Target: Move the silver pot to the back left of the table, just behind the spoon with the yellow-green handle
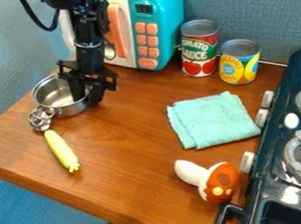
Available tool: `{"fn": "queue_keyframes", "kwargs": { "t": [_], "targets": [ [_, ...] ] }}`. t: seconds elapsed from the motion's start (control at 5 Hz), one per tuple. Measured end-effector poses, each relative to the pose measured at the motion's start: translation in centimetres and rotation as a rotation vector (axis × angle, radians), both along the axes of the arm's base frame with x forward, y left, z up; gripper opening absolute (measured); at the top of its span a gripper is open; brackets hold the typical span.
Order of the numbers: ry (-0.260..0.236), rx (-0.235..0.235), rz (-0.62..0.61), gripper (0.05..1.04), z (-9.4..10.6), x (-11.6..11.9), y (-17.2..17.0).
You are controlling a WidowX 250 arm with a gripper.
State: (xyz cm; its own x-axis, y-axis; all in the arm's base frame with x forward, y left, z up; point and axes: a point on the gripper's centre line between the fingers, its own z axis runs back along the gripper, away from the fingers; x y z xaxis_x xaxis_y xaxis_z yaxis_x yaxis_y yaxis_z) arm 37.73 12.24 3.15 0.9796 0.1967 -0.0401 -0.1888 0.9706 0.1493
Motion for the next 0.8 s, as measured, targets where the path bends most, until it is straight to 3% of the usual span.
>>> {"fn": "queue_keyframes", "kwargs": {
  "t": [0.2,0.4,0.6,0.8],
  "targets": [
    [-0.045,-0.011,-0.012,0.920,0.2,0.2,-0.3],
    [-0.101,-0.033,-0.039,1.006,1.6,-0.5,-1.1],
    [-0.135,-0.073,-0.093,1.002,3.6,-2.3,-2.4],
    [-0.073,-0.155,-0.156,1.001,2.9,-4.1,-4.1]
  ]
}}
